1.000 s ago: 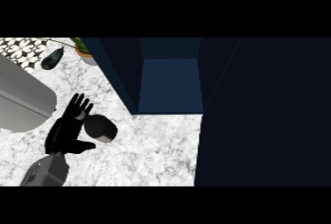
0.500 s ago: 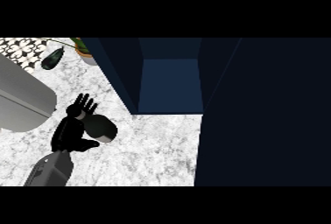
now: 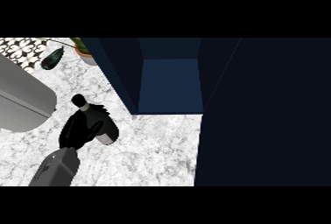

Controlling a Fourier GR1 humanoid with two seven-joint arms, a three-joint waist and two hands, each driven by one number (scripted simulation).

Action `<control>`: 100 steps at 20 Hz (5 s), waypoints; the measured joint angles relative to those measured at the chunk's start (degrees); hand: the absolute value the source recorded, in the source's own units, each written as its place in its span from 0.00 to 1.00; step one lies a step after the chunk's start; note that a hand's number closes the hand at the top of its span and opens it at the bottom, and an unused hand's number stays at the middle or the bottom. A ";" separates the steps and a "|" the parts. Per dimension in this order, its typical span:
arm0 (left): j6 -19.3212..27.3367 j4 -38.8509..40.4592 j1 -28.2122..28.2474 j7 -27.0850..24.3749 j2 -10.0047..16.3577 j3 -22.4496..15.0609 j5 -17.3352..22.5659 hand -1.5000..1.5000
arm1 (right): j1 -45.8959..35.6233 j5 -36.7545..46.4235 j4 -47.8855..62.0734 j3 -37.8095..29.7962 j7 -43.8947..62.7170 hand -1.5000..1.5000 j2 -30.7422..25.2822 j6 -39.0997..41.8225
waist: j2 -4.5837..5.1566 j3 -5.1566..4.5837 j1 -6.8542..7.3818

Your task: Pick up the wine, place it into the cabinet and close the cabinet

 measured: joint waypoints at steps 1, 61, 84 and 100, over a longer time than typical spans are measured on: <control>-0.33 -0.42 0.06 0.05 -0.11 -0.48 -0.22 1.00 | 0.13 -0.01 -0.08 0.01 0.31 0.00 0.03 -0.13 | -0.03 0.01 0.03; 57.79 -67.74 3.33 29.75 -9.46 -39.54 -12.04 1.00 | 5.35 -0.41 0.94 0.64 -4.69 0.00 3.07 2.63 | -0.08 0.06 -0.06; 73.56 -49.64 -10.89 21.90 -9.48 -44.00 -5.91 1.00 | 2.37 -1.32 0.47 -1.08 -1.66 0.00 1.49 2.58 | 0.00 0.02 -0.30; 72.89 -35.53 -9.63 8.16 -9.30 -43.97 -2.35 1.00 | 3.10 -0.92 1.04 -1.19 -3.35 0.00 1.78 2.94 | 0.02 0.03 -0.13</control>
